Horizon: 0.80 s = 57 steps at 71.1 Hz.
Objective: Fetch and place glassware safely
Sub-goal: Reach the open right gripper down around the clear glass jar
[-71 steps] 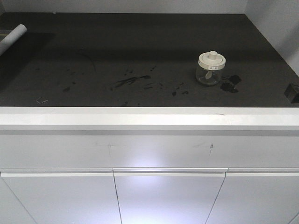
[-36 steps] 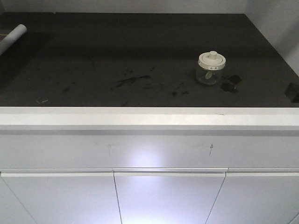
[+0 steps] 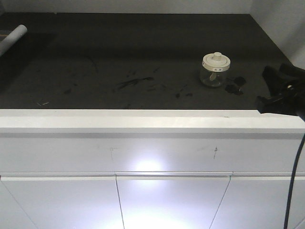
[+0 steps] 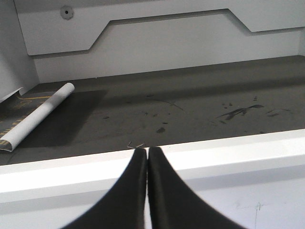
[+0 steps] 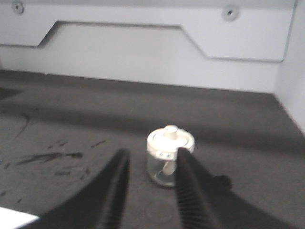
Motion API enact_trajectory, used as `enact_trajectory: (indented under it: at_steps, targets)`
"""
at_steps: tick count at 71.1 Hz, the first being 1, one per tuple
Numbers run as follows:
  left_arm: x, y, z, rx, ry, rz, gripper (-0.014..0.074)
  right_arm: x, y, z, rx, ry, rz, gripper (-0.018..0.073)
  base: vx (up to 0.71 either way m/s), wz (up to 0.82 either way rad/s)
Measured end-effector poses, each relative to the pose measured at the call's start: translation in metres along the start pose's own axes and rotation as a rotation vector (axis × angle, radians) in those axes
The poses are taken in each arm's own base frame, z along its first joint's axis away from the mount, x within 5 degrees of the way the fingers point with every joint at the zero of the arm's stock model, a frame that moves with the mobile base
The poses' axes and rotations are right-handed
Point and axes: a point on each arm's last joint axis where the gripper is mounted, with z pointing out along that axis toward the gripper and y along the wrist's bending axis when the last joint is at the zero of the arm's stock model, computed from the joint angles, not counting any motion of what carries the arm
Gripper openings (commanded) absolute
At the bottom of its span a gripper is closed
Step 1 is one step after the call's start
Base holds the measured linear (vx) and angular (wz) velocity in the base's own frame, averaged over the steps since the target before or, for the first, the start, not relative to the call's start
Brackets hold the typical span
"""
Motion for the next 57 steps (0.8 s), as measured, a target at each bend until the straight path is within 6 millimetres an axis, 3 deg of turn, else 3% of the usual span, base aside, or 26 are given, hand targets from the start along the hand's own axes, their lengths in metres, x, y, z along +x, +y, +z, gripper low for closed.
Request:
enact_trajectory:
  at_steps: [10,36,57]
  targets:
    - [0.000,0.000,0.000,0.000,0.000,0.000,-0.0007,0.015,-0.002,0.026,-0.023,0.040,0.018,0.0518,0.00,0.00]
    - [0.000,0.000,0.000,0.000,0.000,0.000,-0.0007,0.024,-0.020,0.124,-0.036,0.060,0.029,0.0519,0.00,0.00]
    - [0.000,0.000,0.000,0.000,0.000,0.000,-0.0007,0.050,-0.032,0.198,-0.045,0.058,0.033,0.0506,0.00,0.00]
